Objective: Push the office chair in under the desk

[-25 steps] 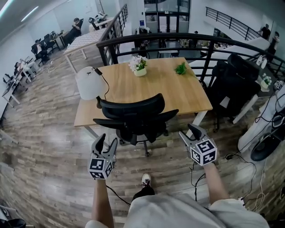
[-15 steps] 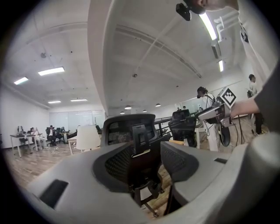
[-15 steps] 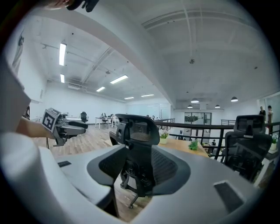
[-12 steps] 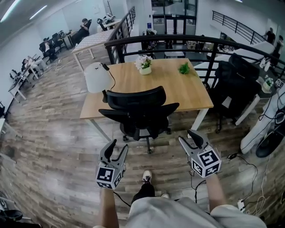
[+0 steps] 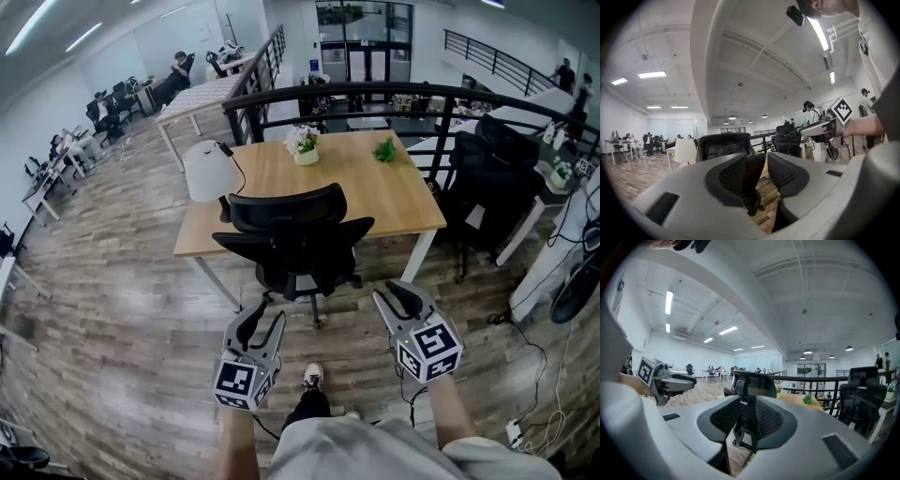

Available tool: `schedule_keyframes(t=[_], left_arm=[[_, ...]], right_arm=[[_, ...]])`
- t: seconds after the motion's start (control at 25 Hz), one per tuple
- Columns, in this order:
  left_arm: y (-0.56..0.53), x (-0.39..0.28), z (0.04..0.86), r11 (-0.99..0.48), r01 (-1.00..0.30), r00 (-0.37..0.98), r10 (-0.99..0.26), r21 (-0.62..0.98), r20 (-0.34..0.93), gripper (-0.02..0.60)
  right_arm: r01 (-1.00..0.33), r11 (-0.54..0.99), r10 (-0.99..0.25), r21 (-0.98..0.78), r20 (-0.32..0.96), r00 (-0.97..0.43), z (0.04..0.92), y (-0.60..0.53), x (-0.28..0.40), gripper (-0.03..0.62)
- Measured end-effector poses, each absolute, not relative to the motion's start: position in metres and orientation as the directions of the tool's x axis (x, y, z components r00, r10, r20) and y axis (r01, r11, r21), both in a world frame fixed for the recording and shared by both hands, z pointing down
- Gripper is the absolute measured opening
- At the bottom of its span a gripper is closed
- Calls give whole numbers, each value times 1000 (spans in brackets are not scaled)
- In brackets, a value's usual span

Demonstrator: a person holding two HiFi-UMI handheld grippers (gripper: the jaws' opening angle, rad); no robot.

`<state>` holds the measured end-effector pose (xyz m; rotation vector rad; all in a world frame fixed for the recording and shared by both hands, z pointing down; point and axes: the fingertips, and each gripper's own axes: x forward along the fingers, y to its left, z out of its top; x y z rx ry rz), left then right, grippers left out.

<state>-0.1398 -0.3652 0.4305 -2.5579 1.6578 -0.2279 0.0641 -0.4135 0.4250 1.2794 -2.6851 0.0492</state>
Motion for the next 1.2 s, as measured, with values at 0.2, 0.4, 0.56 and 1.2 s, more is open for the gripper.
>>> schedule_keyframes(t=[0.2,0.4,0.56,1.2], left_arm=[[-360,-131,424,-416,-899,411,-909,-138,67,125],[-360,-130,418,-407,-903,400,-913,-139,75,101],[-359,-130,416,-373,-907,363,-928,-195,83,46],[-362,-116,415,-374,-900,363,-927,-225,90,20]], right_arm=[[-785,618,-782,43,144,-607,417,-406,68,96],[-781,622,-780,58,137,-611,412,-398,66,56],[-767,640,-765,48,138,-629,412,-394,63,35],[-755,650,-753,81,203,-626,420,-396,62,20]])
